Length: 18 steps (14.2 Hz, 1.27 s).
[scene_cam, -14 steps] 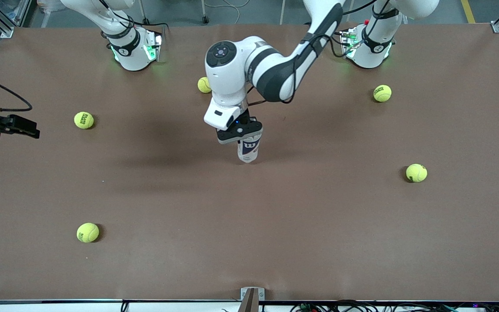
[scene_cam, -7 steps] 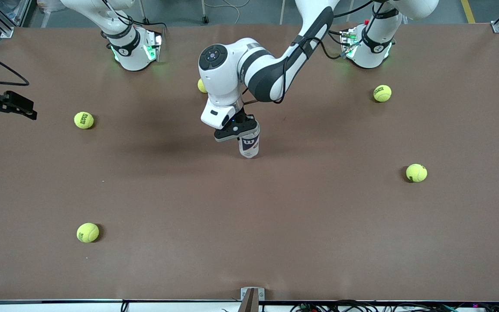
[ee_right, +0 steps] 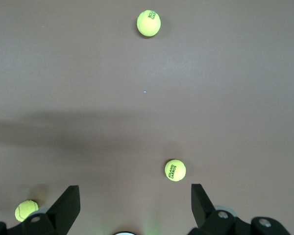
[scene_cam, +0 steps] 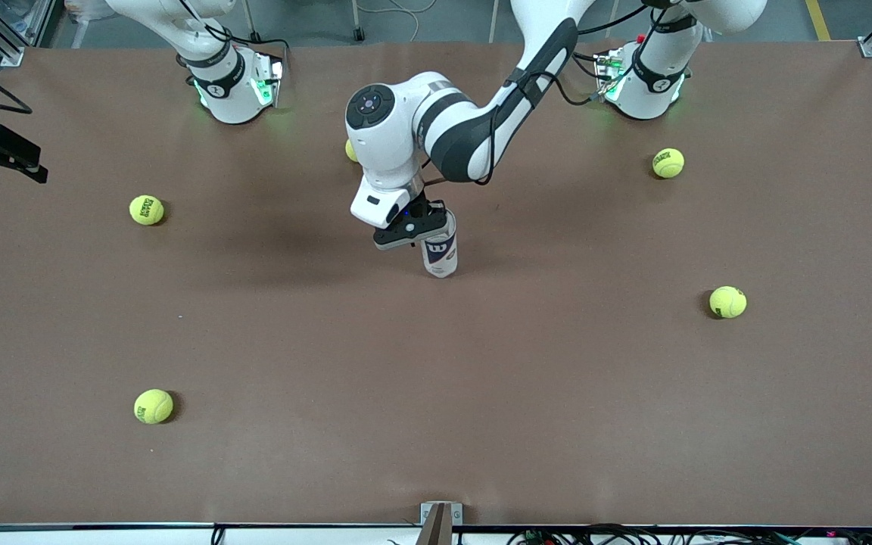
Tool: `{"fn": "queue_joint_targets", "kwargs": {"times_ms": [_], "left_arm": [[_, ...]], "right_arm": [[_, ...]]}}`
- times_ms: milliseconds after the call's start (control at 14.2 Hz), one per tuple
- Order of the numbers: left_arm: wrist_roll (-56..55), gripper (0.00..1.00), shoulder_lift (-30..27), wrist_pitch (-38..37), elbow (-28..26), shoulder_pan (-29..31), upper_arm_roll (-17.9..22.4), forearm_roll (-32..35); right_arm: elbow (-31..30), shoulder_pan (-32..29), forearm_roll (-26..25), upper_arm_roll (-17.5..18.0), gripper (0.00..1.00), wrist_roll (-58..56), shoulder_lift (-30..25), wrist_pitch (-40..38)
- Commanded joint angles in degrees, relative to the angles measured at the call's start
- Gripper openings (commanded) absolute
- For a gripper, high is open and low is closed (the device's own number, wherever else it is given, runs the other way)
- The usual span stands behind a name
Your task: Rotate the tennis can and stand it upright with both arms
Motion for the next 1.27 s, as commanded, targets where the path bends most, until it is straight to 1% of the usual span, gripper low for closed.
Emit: {"fn": "queue_joint_targets", "kwargs": {"times_ms": [0, 70, 141, 281, 633, 704, 774, 915, 1126, 1196], "left_arm": [[1.0, 0.56, 0.5, -1.4, 1.8, 0.2, -0.2, 0.3], [1.0, 0.68, 0.4, -1.4, 1.8, 0.3, -0.2, 0.3], [1.0, 0.77, 0.1, -1.4, 1.8, 0.3, -0.2, 0.3], [1.0, 0.79, -0.5, -2.1, 1.8, 0.5, -0.4, 0.3], [1.7, 0.80, -6.0, -4.3, 1.8, 1.6, 0.1, -0.8], [1.8, 0.92, -7.4, -4.5, 1.8, 2.9, 0.1, -0.7], [1.9, 1.00, -8.8, -4.5, 1.7, 3.9, 0.5, -0.6], [2.5, 1.00, -10.8, -4.5, 1.4, 7.1, 0.7, -0.1], [11.5, 1.00, -15.1, -5.0, -0.4, 13.6, 0.5, -0.7], [14.5, 1.00, -16.1, -7.6, -0.4, 15.7, 0.5, -0.6]], "right_arm": [[-3.9, 0.3, 0.9, -0.2, 1.00, -1.0, -2.8, 1.0], [-4.1, 0.4, 0.9, -0.2, 1.00, -1.0, -2.9, 1.0], [-4.1, 0.4, 0.9, -0.2, 1.00, -0.9, -2.9, 1.1], [-4.1, 0.5, 0.9, -0.2, 1.00, -1.0, -2.8, 1.3], [-4.1, 1.0, 0.9, -0.1, 1.00, -1.0, -2.7, 1.5], [-4.0, 1.0, 0.9, -0.1, 1.00, -1.0, -2.6, 1.6], [-4.0, 1.0, 0.9, -0.1, 1.00, -1.0, -2.6, 1.7], [-4.0, 0.6, 0.8, 0.1, 1.00, -1.0, -2.6, 1.7], [-3.9, 0.3, 0.9, 0.2, 1.00, -0.8, -2.6, 1.7], [-3.8, 0.3, 1.0, 0.3, 1.00, -0.2, -2.6, 1.6]]}}
